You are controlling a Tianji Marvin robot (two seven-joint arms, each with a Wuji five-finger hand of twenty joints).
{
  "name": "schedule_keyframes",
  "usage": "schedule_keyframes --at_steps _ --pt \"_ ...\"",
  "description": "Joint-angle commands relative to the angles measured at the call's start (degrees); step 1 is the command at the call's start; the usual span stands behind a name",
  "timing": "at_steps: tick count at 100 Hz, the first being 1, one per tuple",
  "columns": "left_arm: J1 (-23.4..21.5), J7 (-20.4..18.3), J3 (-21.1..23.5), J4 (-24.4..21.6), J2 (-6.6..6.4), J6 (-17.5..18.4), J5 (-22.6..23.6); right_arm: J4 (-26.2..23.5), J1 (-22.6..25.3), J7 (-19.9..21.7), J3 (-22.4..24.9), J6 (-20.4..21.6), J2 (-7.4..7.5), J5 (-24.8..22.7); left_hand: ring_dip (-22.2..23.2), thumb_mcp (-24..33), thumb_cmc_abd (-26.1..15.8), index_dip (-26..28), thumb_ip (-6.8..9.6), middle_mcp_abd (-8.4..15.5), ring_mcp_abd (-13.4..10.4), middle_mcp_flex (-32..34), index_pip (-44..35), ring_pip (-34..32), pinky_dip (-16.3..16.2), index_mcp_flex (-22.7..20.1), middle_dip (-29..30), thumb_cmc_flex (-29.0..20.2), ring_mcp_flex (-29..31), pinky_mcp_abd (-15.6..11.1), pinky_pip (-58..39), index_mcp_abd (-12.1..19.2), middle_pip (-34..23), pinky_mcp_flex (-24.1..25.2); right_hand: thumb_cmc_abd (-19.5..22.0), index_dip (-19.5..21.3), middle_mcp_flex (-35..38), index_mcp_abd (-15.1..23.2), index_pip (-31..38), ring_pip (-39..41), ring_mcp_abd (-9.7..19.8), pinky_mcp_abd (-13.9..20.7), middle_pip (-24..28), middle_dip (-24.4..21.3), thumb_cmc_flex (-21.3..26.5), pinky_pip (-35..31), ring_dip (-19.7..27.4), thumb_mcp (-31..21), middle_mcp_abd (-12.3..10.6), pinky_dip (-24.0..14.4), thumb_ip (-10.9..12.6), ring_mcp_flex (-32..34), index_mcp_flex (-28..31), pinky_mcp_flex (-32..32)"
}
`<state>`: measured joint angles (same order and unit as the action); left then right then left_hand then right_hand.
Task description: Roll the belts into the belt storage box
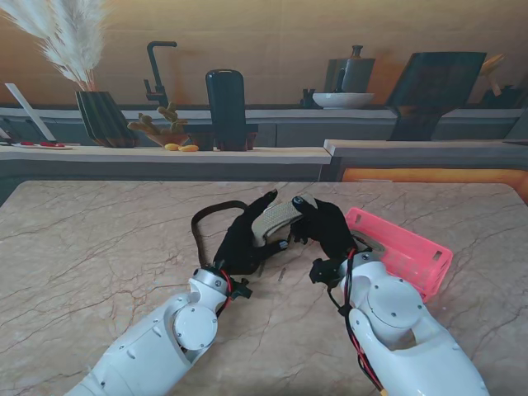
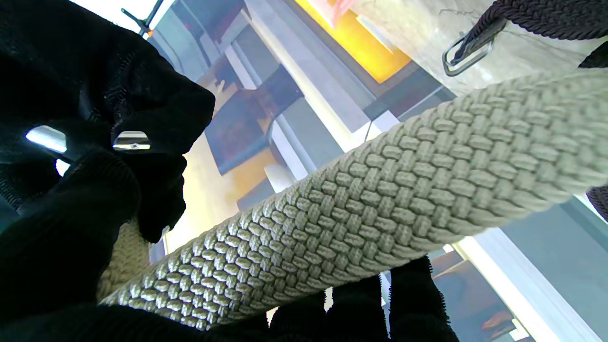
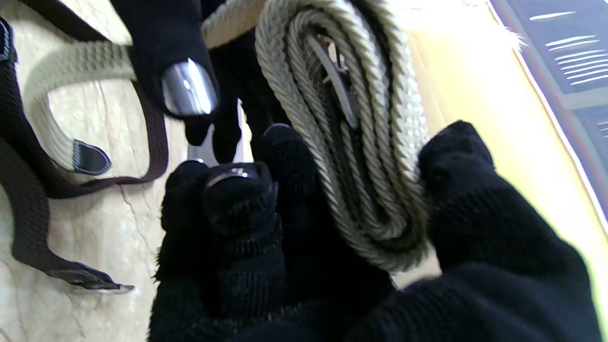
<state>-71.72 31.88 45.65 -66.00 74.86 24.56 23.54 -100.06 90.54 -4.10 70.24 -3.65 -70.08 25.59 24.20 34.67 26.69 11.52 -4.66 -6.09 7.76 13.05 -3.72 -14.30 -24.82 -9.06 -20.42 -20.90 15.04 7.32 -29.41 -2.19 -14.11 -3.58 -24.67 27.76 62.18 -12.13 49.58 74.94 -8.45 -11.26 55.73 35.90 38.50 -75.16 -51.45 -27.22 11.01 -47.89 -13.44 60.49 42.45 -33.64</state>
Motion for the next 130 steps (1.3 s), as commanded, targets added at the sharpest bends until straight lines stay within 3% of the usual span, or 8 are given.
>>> schedule_keyframes --at_steps 1,57,78,81,99,106,120,130 --pt "0.17 0.23 -0.34 -0.1 0.88 -0.47 0.0 -0.11 -0.16 0.32 -0.76 -1.38 -0.67 1.85 0.15 -2.24 -2.5 -0.34 -1.32 0.33 -2.18 -2.31 4.47 -0.87 1.13 1.4 0.94 -0.1 -1.65 -3.08 -1.13 0.02 0.37 0.88 7.06 1.05 -0.29 21.8 8.89 1.33 5.43 4.72 2.45 1.08 8.21 -6.82 -1.17 -5.71 1.81 -3.51 2.85 1.93 2.49 -2.0" --pt "1.26 3.8 -1.05 0.75 2.23 0.01 0.33 9.93 -6.89 6.9 -4.54 -14.96 -2.19 12.51 -1.62 -6.33 -10.11 -8.61 -2.26 0.83 -3.67 -3.22 5.93 -2.43 6.35 1.42 1.73 -0.81 -4.39 -7.77 -3.54 0.73 3.93 2.92 7.49 -0.05 -1.75 22.99 7.85 3.69 4.85 4.5 3.89 2.09 8.08 -8.52 -2.06 -3.68 2.34 -4.81 3.0 0.33 2.8 -0.08" --pt "0.92 4.6 -0.14 0.15 2.31 -0.32 -0.02 11.84 -8.13 7.49 -5.46 -16.94 -2.6 13.61 -1.63 -19.84 -18.36 -11.36 -1.15 1.55 -4.0 -2.84 5.88 -3.22 6.97 1.16 1.39 -9.97 -3.9 -8.04 -5.08 5.9 2.71 2.89 7.12 -0.81 -0.44 23.98 6.74 7.61 5.14 4.46 7.17 3.74 7.35 -11.39 -3.38 -2.86 2.82 -5.98 3.27 1.96 3.54 -1.16" --pt "0.93 4.71 -0.05 0.09 2.25 -0.45 0.2 12.07 -8.31 7.97 -5.57 -17.32 -2.54 13.5 -1.52 -30.24 -21.56 -8.95 0.2 1.56 -3.98 -2.62 6.06 -3.37 6.92 1.26 1.38 -16.52 -3.7 -7.97 -5.28 6.6 2.52 2.81 6.83 -1.13 0.14 24.02 6.6 8.63 5.2 4.54 7.98 4.13 6.99 -12.23 -3.59 -3.09 2.91 -6.18 3.37 2.58 3.82 -1.65" --pt "1.06 4.42 0.07 -0.18 2.18 -1.2 0.04 13.54 -9.6 13.77 -6.37 -19.05 -1.62 12.88 -1.13 -36.19 -29.34 -0.61 1.28 2.89 -4.42 -1.66 3.97 -4.48 6.19 1.28 0.46 -27.27 -2.25 -7.89 -6.78 8.33 -1.98 1.99 6.5 -3.16 2.03 22.23 5.7 11.23 3.52 3.41 9.28 4.74 5.9 -15.19 -3.63 -4.24 4.07 -6.69 3.42 4.16 4.14 -2.19" --pt "0.66 3.89 0.23 -0.79 2.34 -0.99 -1.3 13.73 -10.36 14.88 -7.27 -20.31 -1.11 9.74 -0.81 -36.27 -33.24 11.64 1.45 4.83 -4.85 -0.99 -8.91 -5.13 5.6 0.56 -0.1 -31.0 -0.7 -7.58 -8.01 8.88 -5.42 1.12 7.06 -3.7 1.06 19.7 5.58 9.75 2.06 2.52 7.76 3.99 5.92 -14.4 -2.8 -2.89 4.85 -6.22 3.54 3.03 3.32 -0.62" --pt "-0.2 3.29 0.58 -2.01 2.42 -0.49 -2.73 13.7 -11.48 12.49 -9.74 -21.16 -0.81 0.48 0.31 -38.34 -33.55 13.56 -0.85 6.43 -4.71 4.93 -33.13 -6.77 4.44 -6.36 -0.03 -41.99 2.52 -5.99 -10.44 9.0 -7.98 -0.34 4.46 -1.59 -0.82 15.18 -0.08 6.93 0.98 1.49 5.98 2.15 -1.62 -12.87 -1.28 -4.94 5.41 -4.68 3.83 1.3 2.95 1.14" --pt "-1.13 2.12 1.07 -3.38 2.38 -0.7 -4.79 13.24 -11.52 8.84 -10.36 -22.71 -1.22 -3.56 0.63 -38.06 -32.94 14.91 -0.7 6.07 -4.75 12.42 -40.24 -7.84 3.42 -10.2 -0.56 -45.6 6.92 -4.26 -12.65 8.38 -9.35 -2.59 2.38 7.45 -2.17 11.06 -10.07 4.61 -2.03 -0.49 4.34 0.53 -11.93 -11.64 -0.22 -12.4 7.42 -3.65 6.96 -0.61 5.8 3.82"
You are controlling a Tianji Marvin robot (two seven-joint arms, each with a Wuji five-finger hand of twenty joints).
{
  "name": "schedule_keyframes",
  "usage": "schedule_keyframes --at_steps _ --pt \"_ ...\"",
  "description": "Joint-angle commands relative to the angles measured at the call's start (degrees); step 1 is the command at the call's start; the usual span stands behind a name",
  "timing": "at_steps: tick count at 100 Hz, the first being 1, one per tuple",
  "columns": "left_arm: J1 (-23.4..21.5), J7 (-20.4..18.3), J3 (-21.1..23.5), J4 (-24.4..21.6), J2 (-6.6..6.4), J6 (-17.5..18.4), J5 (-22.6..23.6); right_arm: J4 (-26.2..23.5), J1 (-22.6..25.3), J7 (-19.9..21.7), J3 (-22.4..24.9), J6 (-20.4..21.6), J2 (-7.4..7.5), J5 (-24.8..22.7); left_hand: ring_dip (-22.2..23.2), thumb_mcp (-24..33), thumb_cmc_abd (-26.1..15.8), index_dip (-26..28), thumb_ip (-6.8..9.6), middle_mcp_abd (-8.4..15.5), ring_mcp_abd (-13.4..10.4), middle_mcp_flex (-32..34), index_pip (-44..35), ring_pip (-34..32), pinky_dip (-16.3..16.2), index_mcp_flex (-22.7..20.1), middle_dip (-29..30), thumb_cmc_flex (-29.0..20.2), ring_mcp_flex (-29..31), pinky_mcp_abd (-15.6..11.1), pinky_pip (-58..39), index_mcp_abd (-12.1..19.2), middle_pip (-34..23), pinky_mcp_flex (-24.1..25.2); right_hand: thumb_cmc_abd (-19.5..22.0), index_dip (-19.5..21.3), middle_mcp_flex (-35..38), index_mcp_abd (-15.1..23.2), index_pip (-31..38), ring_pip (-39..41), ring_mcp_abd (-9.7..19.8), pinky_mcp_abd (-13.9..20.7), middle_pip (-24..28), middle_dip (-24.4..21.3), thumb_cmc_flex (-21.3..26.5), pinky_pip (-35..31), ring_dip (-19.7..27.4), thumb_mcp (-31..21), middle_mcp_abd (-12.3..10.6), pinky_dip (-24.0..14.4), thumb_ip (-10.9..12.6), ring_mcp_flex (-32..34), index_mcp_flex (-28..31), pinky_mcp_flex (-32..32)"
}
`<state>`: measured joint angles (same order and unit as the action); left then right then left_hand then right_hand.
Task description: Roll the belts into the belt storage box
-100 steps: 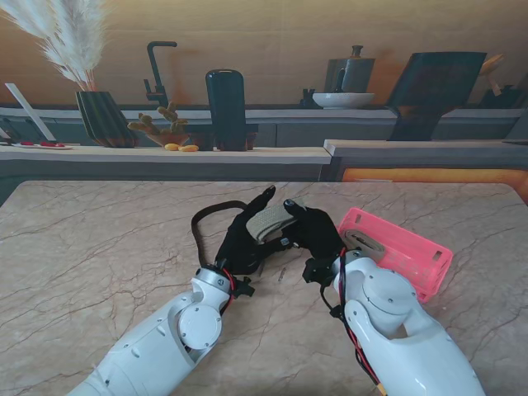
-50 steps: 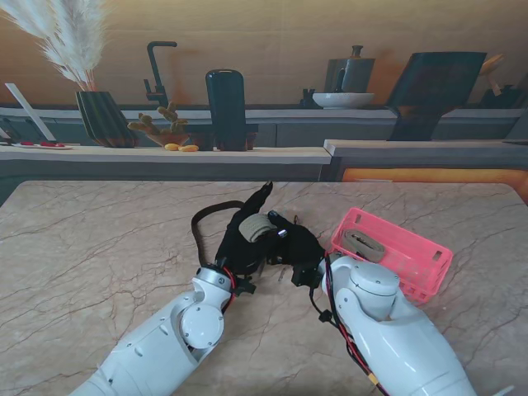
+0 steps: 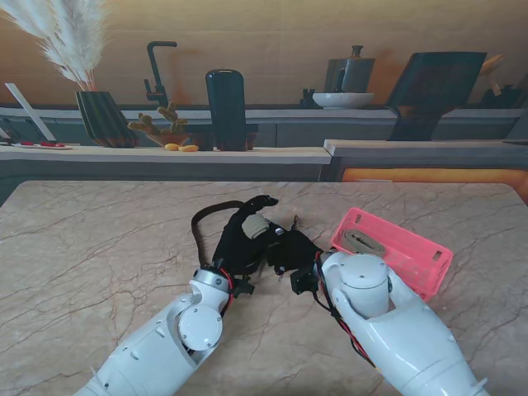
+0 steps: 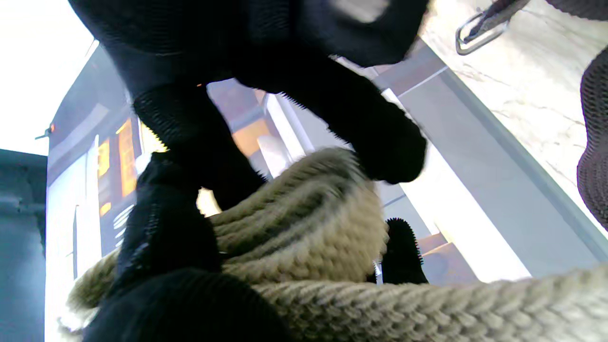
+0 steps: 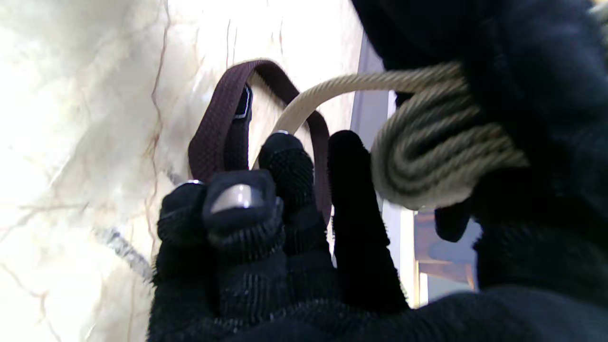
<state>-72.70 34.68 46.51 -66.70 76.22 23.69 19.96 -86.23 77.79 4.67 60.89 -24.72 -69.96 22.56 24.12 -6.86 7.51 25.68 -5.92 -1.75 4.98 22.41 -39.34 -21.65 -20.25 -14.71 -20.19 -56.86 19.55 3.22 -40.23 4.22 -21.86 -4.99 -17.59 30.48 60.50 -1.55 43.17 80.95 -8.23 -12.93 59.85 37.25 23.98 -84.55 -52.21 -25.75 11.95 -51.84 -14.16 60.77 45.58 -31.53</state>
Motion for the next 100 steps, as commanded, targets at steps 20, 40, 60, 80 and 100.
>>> schedule_keyframes --at_steps 20,40,60,80,100 --pt "-2.14 -2.06 2.03 -5.85 0.94 -1.37 -5.33 -0.51 1.27 -4.3 -1.92 -0.95 -0.88 -14.16 -0.65 4.1 -12.23 1.7 1.44 -0.85 -1.14 9.0 -9.83 -0.11 -1.77 -6.53 -0.07 -13.61 6.37 2.2 -3.27 0.42 -1.3 -3.59 -5.13 5.91 -2.44 -0.55 -6.49 -6.26 -3.66 0.09 -2.96 -3.32 2.26 0.73 2.97 -14.57 6.67 2.95 8.89 -3.09 1.9 3.76" --pt "-2.24 -1.63 3.25 -6.27 0.67 -2.4 -4.92 -2.9 4.97 -4.8 1.49 6.07 1.26 -24.05 -1.38 4.38 -10.28 3.81 1.8 -0.53 0.95 22.23 -13.9 -4.68 -2.78 -6.69 -2.26 -17.04 14.37 4.61 -5.77 2.57 -7.2 -7.37 -10.09 -0.46 -7.36 2.07 -0.64 -17.33 -3.62 -0.42 -10.01 -7.63 10.74 7.97 6.9 -15.83 4.68 7.55 4.92 -8.71 -3.85 7.18" --pt "-2.28 -2.04 3.75 -6.78 0.53 -3.62 -5.53 -7.16 9.92 -4.85 5.53 15.12 3.19 -32.41 5.53 4.49 -7.69 1.69 2.36 2.83 3.49 30.34 -12.35 -21.55 -5.77 -6.39 -19.41 -14.33 26.25 4.77 -14.5 2.94 -31.26 -14.74 -14.63 -2.34 -10.74 3.49 0.75 -27.37 -1.44 -0.39 -14.11 -9.04 11.93 15.6 10.48 -21.9 1.89 10.18 3.83 -11.65 -8.3 8.92" --pt "-0.63 -2.49 3.08 -4.87 -0.08 -5.38 -2.23 -9.26 12.62 -8.56 7.03 23.08 3.3 -36.59 12.09 34.48 9.78 -1.69 3.89 3.17 1.78 41.52 -3.26 -44.37 -8.1 -8.9 -27.48 11.16 45.1 5.57 -34.09 -5.02 -43.92 -29.22 -17.08 4.03 -12.76 2.8 -7.59 -30.19 -0.65 -0.06 -15.32 -9.02 2.39 18.4 10.86 -25.46 1.04 10.29 7.92 -12.94 -9.4 9.4" --pt "1.11 -4.19 1.92 -2.78 -0.82 -6.97 0.21 -8.49 12.08 -10.61 5.92 27.83 3.33 -39.93 18.42 50.6 24.37 -4.45 2.77 5.93 -0.2 43.94 5.98 -58.25 -6.84 -4.5 -28.98 24.2 53.39 6.51 -44.68 -11.15 -49.86 -38.93 -11.62 4.55 -13.26 1.91 -10.31 -30.72 -1.77 -1.2 -16.3 -9.02 -6.79 19.41 10.14 -10.1 1.8 9.19 7.56 -14.33 -9.07 9.82"
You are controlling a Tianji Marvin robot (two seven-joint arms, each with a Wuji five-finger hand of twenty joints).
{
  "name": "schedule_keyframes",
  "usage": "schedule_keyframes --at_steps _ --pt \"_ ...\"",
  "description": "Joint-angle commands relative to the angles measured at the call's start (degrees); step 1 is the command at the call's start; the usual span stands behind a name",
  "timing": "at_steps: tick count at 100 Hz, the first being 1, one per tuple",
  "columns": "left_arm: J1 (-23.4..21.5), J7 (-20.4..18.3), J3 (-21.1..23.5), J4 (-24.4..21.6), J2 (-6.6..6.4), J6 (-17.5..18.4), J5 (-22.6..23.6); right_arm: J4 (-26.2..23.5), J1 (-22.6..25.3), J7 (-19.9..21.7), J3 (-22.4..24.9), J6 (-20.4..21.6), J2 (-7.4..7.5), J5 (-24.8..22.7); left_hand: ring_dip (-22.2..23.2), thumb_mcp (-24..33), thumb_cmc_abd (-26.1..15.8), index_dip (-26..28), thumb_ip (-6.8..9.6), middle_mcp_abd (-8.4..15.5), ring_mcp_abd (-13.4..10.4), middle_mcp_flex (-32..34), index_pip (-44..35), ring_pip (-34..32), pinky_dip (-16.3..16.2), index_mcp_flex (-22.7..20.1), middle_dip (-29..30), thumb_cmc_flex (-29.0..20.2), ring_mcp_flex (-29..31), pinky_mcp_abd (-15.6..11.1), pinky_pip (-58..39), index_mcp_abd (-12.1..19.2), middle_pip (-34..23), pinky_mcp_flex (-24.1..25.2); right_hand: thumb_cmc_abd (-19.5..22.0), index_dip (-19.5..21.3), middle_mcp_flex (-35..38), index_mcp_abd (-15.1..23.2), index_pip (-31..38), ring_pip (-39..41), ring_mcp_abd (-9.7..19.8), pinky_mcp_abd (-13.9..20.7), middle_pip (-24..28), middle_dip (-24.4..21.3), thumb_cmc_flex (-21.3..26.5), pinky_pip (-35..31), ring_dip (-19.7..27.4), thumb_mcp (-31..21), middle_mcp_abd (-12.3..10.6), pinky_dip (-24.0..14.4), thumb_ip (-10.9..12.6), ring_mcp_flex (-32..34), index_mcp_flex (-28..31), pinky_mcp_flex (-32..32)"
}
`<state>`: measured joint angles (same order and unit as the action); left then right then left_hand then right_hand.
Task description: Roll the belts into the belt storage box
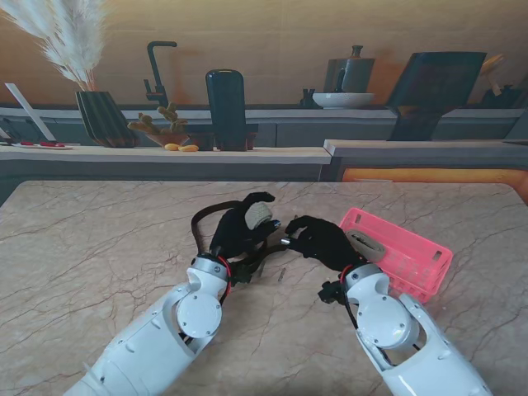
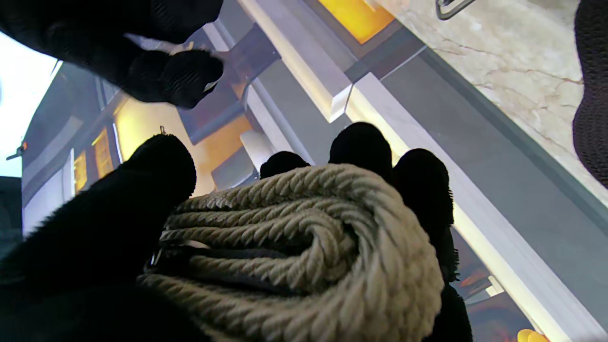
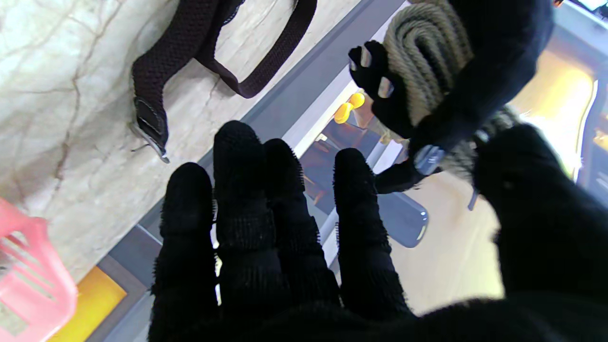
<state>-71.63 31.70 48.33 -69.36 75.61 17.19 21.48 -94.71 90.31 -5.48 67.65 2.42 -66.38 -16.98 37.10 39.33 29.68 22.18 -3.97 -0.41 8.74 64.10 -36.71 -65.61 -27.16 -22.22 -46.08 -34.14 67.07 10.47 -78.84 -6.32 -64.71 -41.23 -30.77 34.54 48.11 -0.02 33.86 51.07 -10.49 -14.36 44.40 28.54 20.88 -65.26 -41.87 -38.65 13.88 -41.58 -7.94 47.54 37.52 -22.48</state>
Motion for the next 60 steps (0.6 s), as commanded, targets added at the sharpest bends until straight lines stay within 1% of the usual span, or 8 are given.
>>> schedule_keyframes --at_steps 1,5,7,15,21,36,52,60 --pt "0.09 -1.36 0.07 -0.07 -0.23 -0.53 -1.32 0.09 -0.52 -0.57 -0.94 0.84 -0.25 -0.58 5.79 4.63 2.54 -1.09 0.69 4.65 -4.03 2.18 3.58 -15.33 0.08 3.26 -3.21 1.58 5.89 -0.64 -6.56 -0.69 -7.09 -3.08 1.81 0.48 -0.88 0.23 -1.08 -0.81 0.37 0.11 -0.9 -0.31 -4.21 0.11 -0.25 3.16 -0.01 -1.11 1.38 -1.15 -0.89 0.77" --pt "0.42 -1.78 -0.19 0.32 -0.35 -0.71 -1.02 0.55 -0.95 -1.27 -1.47 1.26 -0.33 -1.37 6.77 5.05 3.71 -1.43 0.1 4.98 -5.05 2.01 4.1 -19.11 0.25 4.11 -3.59 2.2 5.94 -0.51 -8.24 -0.94 -7.33 -4.52 3.17 0.42 -0.52 -0.35 -1.34 -0.57 0.07 -0.17 -0.86 -0.25 -6.79 -0.12 -0.44 4.27 0.17 -1.35 1.56 -0.98 -0.32 0.45" --pt "0.63 -1.83 -0.35 0.6 -0.41 -0.76 -0.64 0.79 -1.19 -1.67 -1.75 1.45 -0.4 -1.65 6.99 5.23 4.19 -1.57 -0.2 5.2 -5.7 1.94 4.29 -20.68 0.44 4.48 -3.72 2.52 5.95 -0.55 -8.88 -1.03 -7.37 -5.13 3.55 0.37 -0.22 -0.68 -1.75 -0.26 -0.15 -0.36 -0.87 -0.16 -7.89 -0.31 -0.69 4.51 0.41 -1.67 2.08 -0.82 0.23 0.27" --pt "1.58 -1.78 -1.14 1.77 -0.75 -0.99 1.65 1.48 -2.18 -2.95 -2.88 1.49 -0.71 -2.21 7.06 5.25 4.95 -1.91 -0.78 6.07 -6.93 1.84 4.86 -23.25 0.93 5.27 -4.04 3.5 6.04 -0.63 -9.8 -1.32 -7.52 -6.3 4.48 0.43 0.87 -1.61 -1.88 0.41 -1.05 -0.86 -0.59 0.01 -10.19 -1.02 -1.06 4.87 1.04 -2.19 2.32 -0.13 1.77 -0.31" --pt "2.1 -1.88 -1.69 2.36 -1.02 -1.04 3.04 2.0 -3.03 -3.98 -3.74 1.2 -0.97 -2.79 6.87 5.24 5.13 -2.06 -0.91 5.92 -6.81 1.83 5.08 -23.71 1.11 5.31 -4.16 3.61 6.04 -0.39 -9.95 -1.52 -7.55 -6.45 4.79 0.59 1.75 -2.37 -2.26 1.29 -1.65 -1.19 -0.22 0.2 -11.48 -2.08 -1.46 4.27 1.63 -2.83 2.55 0.6 3.23 -0.85" --pt "3.06 -2.25 -2.89 3.32 -1.47 -1.06 5.21 3.61 -5.51 -5.91 -5.85 0.31 -1.31 -5.62 6.23 5.37 4.74 -2.38 -0.88 6.05 -6.91 1.56 5.57 -24.02 1.61 5.34 -4.45 3.36 5.99 -0.23 -9.69 -1.65 -7.57 -5.81 4.74 0.8 3.13 -3.28 -2.46 2.46 -2.22 -1.61 0.52 0.37 -12.69 -4.02 -1.73 3.75 1.9 -3.38 2.66 2.03 4.91 -2.33" --pt "3.59 -3.03 -3.89 3.68 -1.58 -0.93 5.67 5.13 -8.12 -5.24 -8.16 -2.1 -1.23 -7.47 5.91 5.54 4.46 -2.51 -0.7 5.95 -6.52 1.42 5.74 -24.12 1.75 5.27 -4.82 2.98 5.96 0.06 -9.53 -1.65 -7.69 -5.41 4.23 1.27 5.25 -4.16 -2.25 4.34 -2.92 -1.84 1.84 0.63 -12.66 -6.68 -1.99 2.75 2.67 -3.7 2.84 4.18 7.28 -4.04" --pt "3.75 -3.23 -4.25 3.83 -1.55 -0.82 5.71 6.15 -9.51 -4.81 -9.47 -3.32 -1.34 -7.4 5.81 5.57 4.12 -2.59 -0.64 5.94 -6.51 1.28 5.88 -24.16 1.77 5.37 -4.96 2.88 5.95 0.1 -9.49 -1.69 -7.68 -5.3 4.17 1.64 6.4 -4.01 -1.72 5.2 -3.05 -1.98 2.46 0.73 -12.26 -7.63 -2.07 2.64 2.84 -3.65 2.87 5.34 8.64 -4.84"
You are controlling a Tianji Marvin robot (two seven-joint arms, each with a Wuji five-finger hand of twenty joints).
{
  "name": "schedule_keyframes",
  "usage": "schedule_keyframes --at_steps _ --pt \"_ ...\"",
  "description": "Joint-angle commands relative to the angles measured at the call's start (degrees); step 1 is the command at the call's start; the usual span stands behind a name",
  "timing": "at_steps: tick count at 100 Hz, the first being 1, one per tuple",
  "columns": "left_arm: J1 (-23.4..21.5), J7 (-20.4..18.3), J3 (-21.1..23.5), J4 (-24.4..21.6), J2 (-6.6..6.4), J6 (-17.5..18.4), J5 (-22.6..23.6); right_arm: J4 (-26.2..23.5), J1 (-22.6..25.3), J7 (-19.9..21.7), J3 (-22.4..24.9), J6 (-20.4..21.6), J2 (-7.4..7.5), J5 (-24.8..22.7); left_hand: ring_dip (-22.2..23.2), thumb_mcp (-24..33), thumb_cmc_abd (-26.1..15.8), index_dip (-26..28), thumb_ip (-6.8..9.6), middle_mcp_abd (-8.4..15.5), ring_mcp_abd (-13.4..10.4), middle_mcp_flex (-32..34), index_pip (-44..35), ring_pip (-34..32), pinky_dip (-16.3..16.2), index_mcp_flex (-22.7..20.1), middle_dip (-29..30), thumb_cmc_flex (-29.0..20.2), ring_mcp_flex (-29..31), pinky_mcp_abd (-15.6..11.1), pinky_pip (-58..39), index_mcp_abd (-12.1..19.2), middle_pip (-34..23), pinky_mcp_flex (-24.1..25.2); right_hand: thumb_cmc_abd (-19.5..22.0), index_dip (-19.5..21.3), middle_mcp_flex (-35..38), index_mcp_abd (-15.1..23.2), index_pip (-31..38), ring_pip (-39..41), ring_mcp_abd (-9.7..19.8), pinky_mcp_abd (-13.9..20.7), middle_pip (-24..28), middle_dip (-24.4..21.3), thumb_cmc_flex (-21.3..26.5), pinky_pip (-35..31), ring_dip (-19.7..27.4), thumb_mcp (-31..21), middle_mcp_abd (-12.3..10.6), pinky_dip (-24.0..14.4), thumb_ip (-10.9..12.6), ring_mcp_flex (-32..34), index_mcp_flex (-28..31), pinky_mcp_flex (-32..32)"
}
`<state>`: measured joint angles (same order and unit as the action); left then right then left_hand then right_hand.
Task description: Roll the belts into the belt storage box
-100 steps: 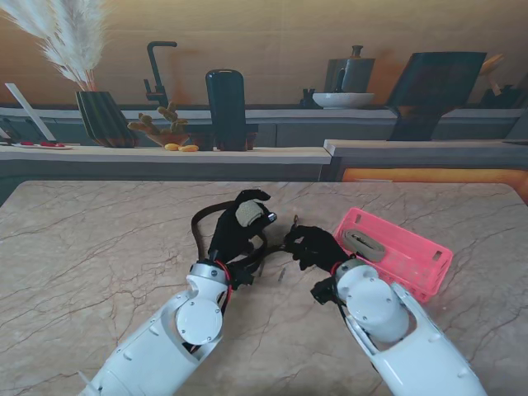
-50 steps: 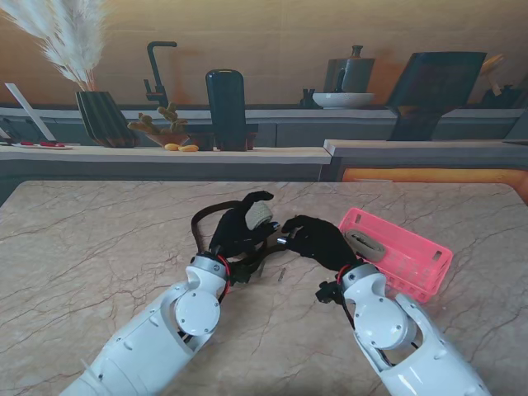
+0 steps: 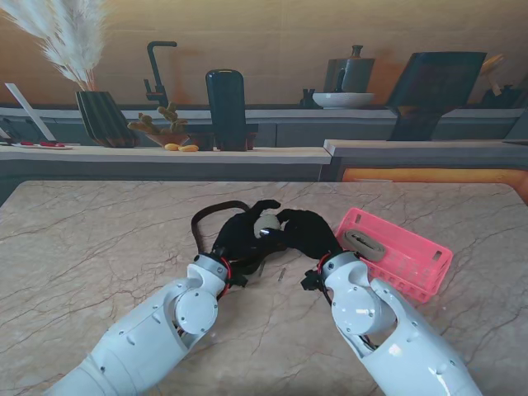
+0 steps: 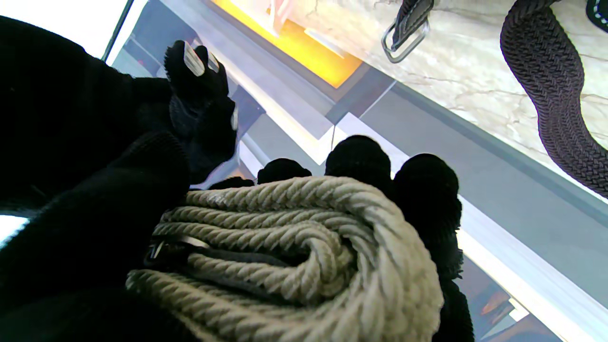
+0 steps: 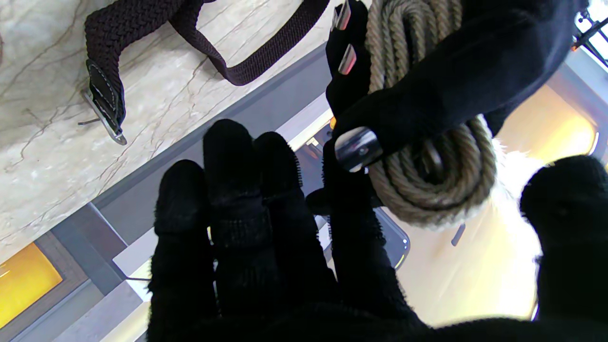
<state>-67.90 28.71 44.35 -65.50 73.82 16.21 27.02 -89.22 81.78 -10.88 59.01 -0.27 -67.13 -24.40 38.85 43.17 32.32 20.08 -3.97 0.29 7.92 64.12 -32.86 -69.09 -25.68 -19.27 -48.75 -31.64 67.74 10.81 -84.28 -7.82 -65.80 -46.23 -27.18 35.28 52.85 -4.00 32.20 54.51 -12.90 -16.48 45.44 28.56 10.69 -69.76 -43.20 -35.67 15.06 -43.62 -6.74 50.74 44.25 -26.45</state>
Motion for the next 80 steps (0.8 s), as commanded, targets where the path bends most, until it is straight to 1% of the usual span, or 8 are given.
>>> schedule_keyframes --at_steps 1,21,33,35,42,47,68,80 --pt "0.04 -0.24 -0.31 -0.01 0.24 0.17 0.17 0.77 -1.14 0.69 -0.97 -0.8 -0.61 0.13 4.06 1.74 1.42 -0.5 -0.63 5.21 -5.69 1.21 2.05 -20.69 0.3 2.4 -2.3 0.32 5.28 -0.24 -4.03 -0.19 -6.58 -0.27 0.49 1.02 2.11 0.07 0.13 2.03 -0.56 0.13 1.62 0.74 -1.92 -3.39 -0.75 -0.34 1.67 -1.58 1.68 2.59 2.32 -1.14" --pt "0.07 -0.33 -0.52 -0.09 0.27 0.13 0.15 2.15 -3.43 2.54 -3.07 -4.92 -1.39 5.05 3.92 1.61 1.09 -0.67 -0.6 5.02 -5.67 1.01 2.3 -20.72 0.32 2.17 -2.51 -0.18 5.26 -0.2 -3.84 -0.02 -6.58 0.14 0.11 2.23 5.39 0.72 2.03 4.31 -1.05 -0.24 3.07 0.78 2.95 -5.5 -0.65 0.97 2.02 -0.7 1.9 5.12 5.7 -2.19" --pt "-0.08 -0.38 -0.44 -0.32 0.19 0.47 0.27 1.99 -3.74 3.66 -3.2 -6.3 -1.58 7.66 3.86 1.42 0.89 -0.74 -0.6 5.11 -5.64 1.05 2.41 -20.73 0.27 2.0 -2.6 -0.26 5.26 -0.17 -3.83 0.02 -6.53 0.14 4.23 2.53 7.54 2.65 3.87 5.24 -0.53 0.32 3.46 0.23 18.13 -6.52 -0.12 8.51 0.75 0.64 3.43 6.56 7.32 -2.72" --pt "-0.13 -0.38 -0.4 -0.39 0.19 0.54 0.24 1.84 -3.67 4.07 -3.08 -6.35 -1.55 8.32 3.85 1.4 0.86 -0.74 -0.6 5.11 -5.64 1.03 2.42 -20.73 0.26 1.94 -2.61 -0.31 5.26 -0.17 -3.82 0.03 -6.52 0.14 4.29 2.49 7.68 2.89 4.01 5.23 -0.33 0.48 3.4 0.15 20.32 -6.5 -0.08 7.92 0.53 0.71 3.76 6.68 7.43 -2.74" --pt "-0.36 -0.54 -0.14 -0.77 0.17 0.63 -0.07 0.64 -3.15 6.47 -2.39 -7.51 -1.21 10.39 3.83 1.34 0.81 -0.74 -0.59 5.12 -5.64 1.03 2.37 -20.74 0.25 1.72 -2.65 -0.35 5.26 -0.17 -3.81 0.11 -6.5 0.14 -0.16 -10.15 8.42 4.12 15.48 4.98 -0.3 0.56 2.87 -0.25 24.82 -6.55 0.18 -4.17 0.28 0.93 -2.22 7.05 3.55 -2.75" --pt "-0.54 -0.71 0.1 -1.08 0.14 0.67 -0.37 -0.29 -2.68 8.7 -1.73 -8.21 -0.67 11.11 3.81 1.29 0.72 -0.74 -0.58 5.12 -5.63 1.03 2.39 -20.74 0.24 1.72 -2.67 -0.43 5.26 -0.18 -3.78 0.11 -6.49 0.18 -1.5 -14.24 9.27 4.53 20.5 4.29 -0.04 0.85 2.23 -0.59 29.43 -6.28 0.63 -7.56 0.02 1.2 -4.01 7.81 2.08 -3.38" --pt "-1.75 -1.75 1.38 -2.79 0.02 1.18 -2.25 -1.89 -1.47 13.55 0.19 -8.88 0.86 11.02 3.53 1.11 0.56 -0.64 -0.63 5.19 -5.15 0.88 2.14 -20.07 0.35 0.82 -2.71 0.09 5.19 -0.34 -3.19 0.77 -6.26 0.83 -0.78 -16.02 11.64 3.42 22.56 2.74 -0.07 0.93 1.05 -0.93 35.54 -5.69 1.35 -13.56 -0.05 1.79 -5.46 10.24 3.86 -4.88" --pt "-1.91 -1.58 1.81 -2.76 -0.07 2.39 -2.11 -2.18 -0.77 14.3 1.31 -8.41 1.19 10.75 3.56 -2.03 -1.28 -1.88 -0.73 2.26 -0.57 -7.51 4.76 -3.06 -1.36 1.51 0.15 1.52 -0.75 0.07 6.57 2.39 7.28 10.59 0.39 -13.22 10.65 5.22 23.38 4.23 0.89 1.88 2.72 0.45 35.75 -5.56 0.14 -13.65 -0.64 1.68 -5.76 9.49 2.89 -4.74"
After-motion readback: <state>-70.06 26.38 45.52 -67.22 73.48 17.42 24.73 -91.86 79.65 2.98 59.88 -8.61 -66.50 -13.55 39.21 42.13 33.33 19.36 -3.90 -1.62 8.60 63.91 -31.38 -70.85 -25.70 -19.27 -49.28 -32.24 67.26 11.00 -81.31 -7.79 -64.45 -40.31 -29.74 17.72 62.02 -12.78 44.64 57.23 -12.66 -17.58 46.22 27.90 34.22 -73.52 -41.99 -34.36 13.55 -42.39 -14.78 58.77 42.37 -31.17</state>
